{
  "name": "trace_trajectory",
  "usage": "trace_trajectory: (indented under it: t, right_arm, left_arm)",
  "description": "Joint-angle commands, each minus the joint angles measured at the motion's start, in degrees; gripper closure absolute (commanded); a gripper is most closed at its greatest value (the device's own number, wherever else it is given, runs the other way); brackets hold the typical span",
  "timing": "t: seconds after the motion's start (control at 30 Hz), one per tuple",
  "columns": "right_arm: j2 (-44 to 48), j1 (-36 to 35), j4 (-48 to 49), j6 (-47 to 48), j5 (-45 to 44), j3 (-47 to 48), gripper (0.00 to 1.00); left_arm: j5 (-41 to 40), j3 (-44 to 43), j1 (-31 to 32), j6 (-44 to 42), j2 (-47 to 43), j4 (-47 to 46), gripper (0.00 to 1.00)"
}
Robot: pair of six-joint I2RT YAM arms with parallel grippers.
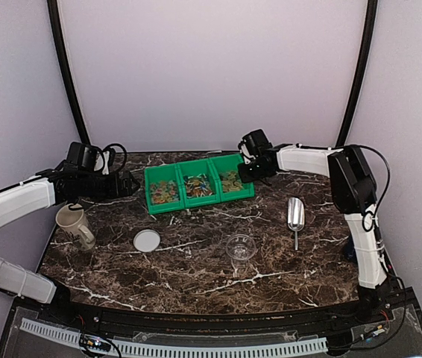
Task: Pack the candies
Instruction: Move the plate to the center of the board.
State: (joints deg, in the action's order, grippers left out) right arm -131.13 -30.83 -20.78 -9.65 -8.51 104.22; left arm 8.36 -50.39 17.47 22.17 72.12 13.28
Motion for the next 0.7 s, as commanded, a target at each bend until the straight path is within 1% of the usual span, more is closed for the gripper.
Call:
trace_trajectory:
  t: [0.0, 0.17, 0.3, 0.47, 0.67]
  right_arm:
    - [-3.34, -4.05, -0.8, 1.25, 1.82, 5.06, 0.94]
    - [-5.89, -6.88, -1.5, 0.42, 3.61, 9.35, 0.94]
    - [-7.88, -8.97, -1.9, 2.27, 4.82, 11.88, 0.94]
    - [-9.0, -10.64, -1.98, 5.73, 4.88, 12.2, 0.94]
    - [-7.77, -10.65, -1.52, 8.88, 3.88, 9.17, 0.97]
  left_arm:
    - [0.3, 0.91, -0.66, 0.42, -1.44, -1.39, 0.01]
    - [0.17, 0.98, -0.81, 0.42, -1.87, -1.39, 0.01]
    - [0.37, 1.0, -0.87, 0.47, -1.89, -1.35, 0.01]
    - [0.47, 1.0, -1.09, 0.44, -1.89, -1.43, 0.01]
    - [0.85, 1.01, -1.23, 0.52, -1.89, -1.53, 0.01]
